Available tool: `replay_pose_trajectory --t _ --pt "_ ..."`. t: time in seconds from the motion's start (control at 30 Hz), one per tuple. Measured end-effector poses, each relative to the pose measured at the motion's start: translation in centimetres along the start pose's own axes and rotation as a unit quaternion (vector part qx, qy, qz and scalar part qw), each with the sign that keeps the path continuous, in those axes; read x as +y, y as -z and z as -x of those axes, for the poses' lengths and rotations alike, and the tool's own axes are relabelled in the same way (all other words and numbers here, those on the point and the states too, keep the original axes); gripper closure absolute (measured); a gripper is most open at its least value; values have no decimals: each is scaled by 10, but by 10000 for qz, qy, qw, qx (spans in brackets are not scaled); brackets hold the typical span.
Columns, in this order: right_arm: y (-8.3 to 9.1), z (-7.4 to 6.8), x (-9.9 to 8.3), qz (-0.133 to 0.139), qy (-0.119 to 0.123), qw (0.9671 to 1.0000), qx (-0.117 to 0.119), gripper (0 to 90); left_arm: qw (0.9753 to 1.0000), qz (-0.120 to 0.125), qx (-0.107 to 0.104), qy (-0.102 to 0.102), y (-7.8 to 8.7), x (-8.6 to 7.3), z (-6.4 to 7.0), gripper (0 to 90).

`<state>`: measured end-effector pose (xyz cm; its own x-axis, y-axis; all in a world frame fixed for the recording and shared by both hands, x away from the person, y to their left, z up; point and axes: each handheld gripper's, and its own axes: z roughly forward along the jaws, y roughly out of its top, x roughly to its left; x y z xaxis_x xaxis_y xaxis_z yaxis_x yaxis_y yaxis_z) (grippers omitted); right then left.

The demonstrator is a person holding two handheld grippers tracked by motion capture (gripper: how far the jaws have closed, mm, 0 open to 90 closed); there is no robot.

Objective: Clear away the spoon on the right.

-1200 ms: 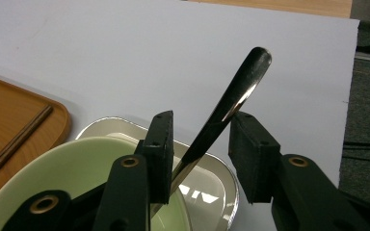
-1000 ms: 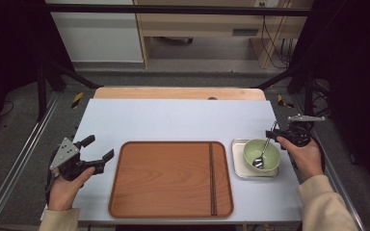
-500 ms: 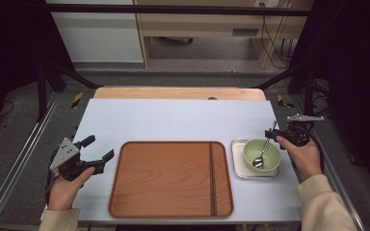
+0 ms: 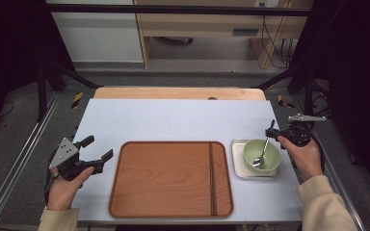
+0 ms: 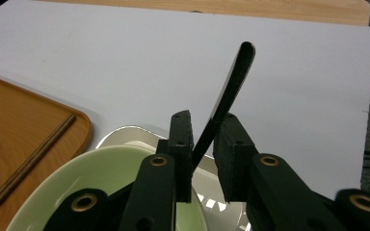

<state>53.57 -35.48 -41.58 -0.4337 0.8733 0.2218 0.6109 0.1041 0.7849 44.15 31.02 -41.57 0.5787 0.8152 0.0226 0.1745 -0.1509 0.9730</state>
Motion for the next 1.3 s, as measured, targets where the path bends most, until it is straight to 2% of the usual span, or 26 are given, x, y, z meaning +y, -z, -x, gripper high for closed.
replay_pose_trajectory --t 0.23,0.27,0.37,0.53,0.7,0.8,0.87,0.93,1.07,1.23,1.3 --pt "4 -4 2 153 109 9998 104 822 10000 3 -4 19 0 0 0 110" --pt "5 -5 2 173 52 9998 127 828 10000 3 -7 17 0 0 0 110" --pt "8 -8 3 273 78 9994 186 843 10000 0 0 22 0 0 -1 111" --pt "15 -12 5 524 59 9983 231 881 10000 2 -3 38 0 0 0 111" --pt "22 -18 7 681 145 9972 262 896 10000 -11 2 31 1 -1 -2 111" --pt "28 -21 9 870 230 9956 261 896 10000 -17 9 26 1 -2 -2 112" --pt "34 -25 12 1052 366 9935 228 896 10000 -16 7 39 1 -2 -2 112" --pt "42 -31 18 1237 400 9912 231 896 10000 -11 3 41 0 -2 -2 112" --pt "59 -45 34 1580 635 9851 258 896 10000 -3 6 31 0 -2 -1 112" --pt "74 -73 48 1889 912 9765 506 896 10000 20 18 20 1 -1 -2 112" --pt "76 -87 51 1881 1030 9747 624 896 10000 20 19 23 1 -1 -2 112"
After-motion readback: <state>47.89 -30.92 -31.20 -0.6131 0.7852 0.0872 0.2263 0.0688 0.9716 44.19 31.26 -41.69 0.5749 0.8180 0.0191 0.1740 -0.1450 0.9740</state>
